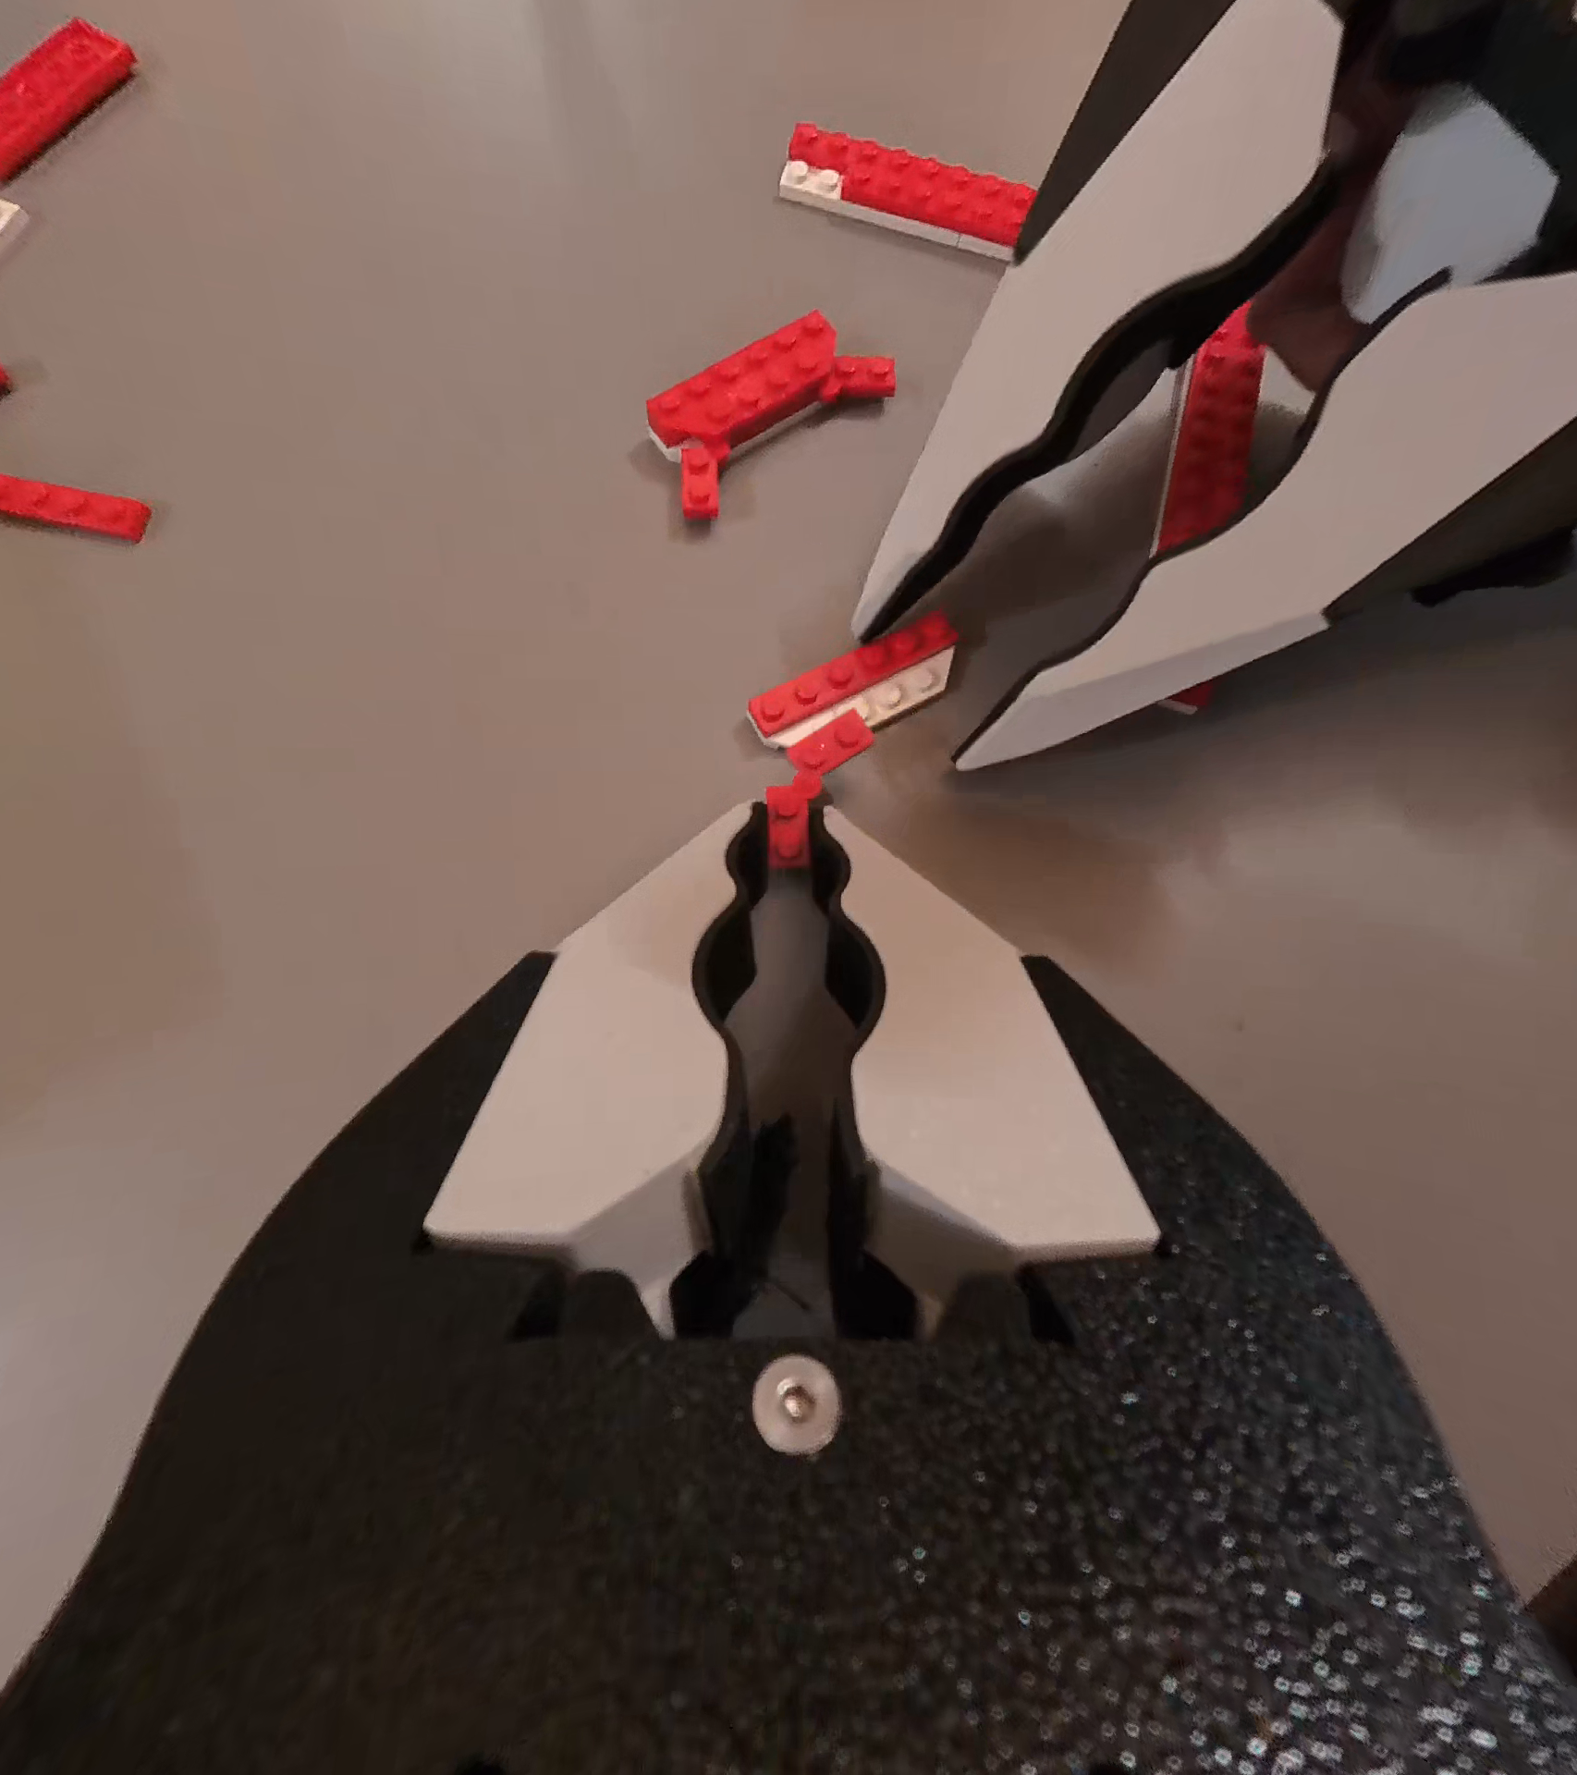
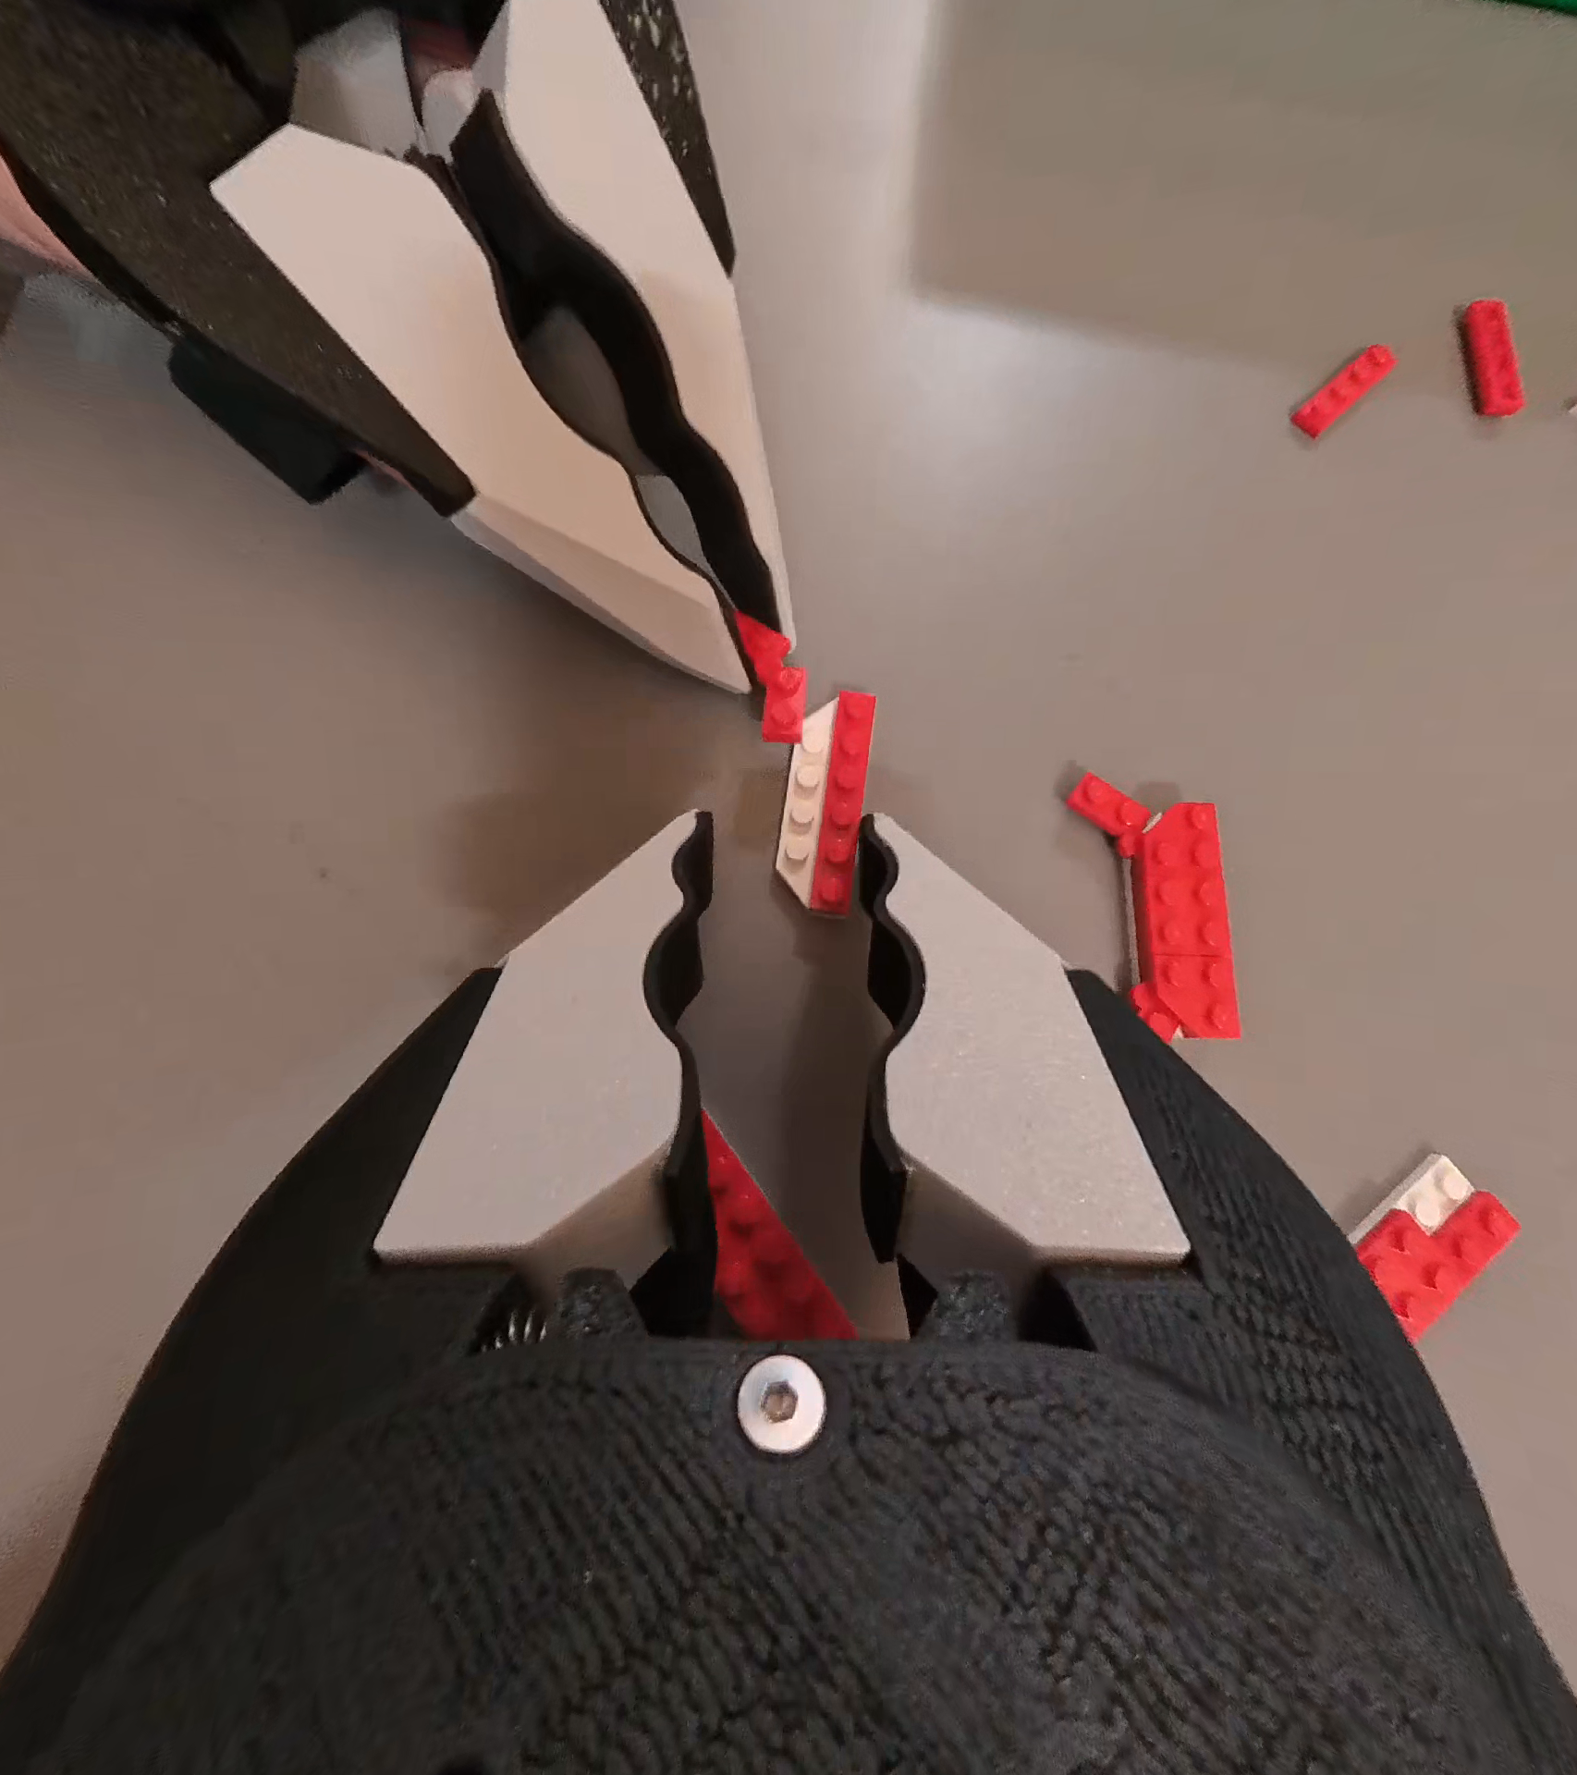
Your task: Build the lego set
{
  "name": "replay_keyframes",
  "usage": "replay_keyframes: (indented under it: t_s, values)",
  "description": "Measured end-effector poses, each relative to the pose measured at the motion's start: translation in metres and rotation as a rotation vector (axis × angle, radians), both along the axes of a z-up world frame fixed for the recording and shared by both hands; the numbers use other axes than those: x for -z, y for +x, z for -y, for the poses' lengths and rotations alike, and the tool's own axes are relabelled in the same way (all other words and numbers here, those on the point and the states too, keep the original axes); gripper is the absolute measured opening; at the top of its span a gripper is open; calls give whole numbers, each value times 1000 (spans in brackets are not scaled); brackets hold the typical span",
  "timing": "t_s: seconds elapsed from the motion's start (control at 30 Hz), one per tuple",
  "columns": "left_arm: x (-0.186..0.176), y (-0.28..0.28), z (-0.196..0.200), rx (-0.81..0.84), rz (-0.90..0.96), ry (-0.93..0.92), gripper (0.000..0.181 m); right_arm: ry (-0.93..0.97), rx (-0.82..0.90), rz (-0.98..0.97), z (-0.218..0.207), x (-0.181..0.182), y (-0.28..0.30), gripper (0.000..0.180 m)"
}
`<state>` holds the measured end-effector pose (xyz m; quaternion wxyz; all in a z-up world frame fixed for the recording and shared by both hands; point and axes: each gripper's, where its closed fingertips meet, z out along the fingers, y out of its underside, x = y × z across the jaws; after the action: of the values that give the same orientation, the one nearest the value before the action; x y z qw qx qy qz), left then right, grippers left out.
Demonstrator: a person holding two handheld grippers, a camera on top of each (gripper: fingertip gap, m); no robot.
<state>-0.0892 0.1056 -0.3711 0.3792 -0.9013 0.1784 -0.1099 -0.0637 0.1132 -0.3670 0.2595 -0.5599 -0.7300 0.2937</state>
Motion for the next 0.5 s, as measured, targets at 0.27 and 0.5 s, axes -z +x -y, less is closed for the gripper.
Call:
replay_keyframes:
  t_s: [0.27,0.5]
  values:
    - [1,1,-5,14,-34,-36,6,6,11,52,-3,3,-2,26]
    - [1,6,-5,46,-44,-71,6,-18,6,50,0,4,-3,15]
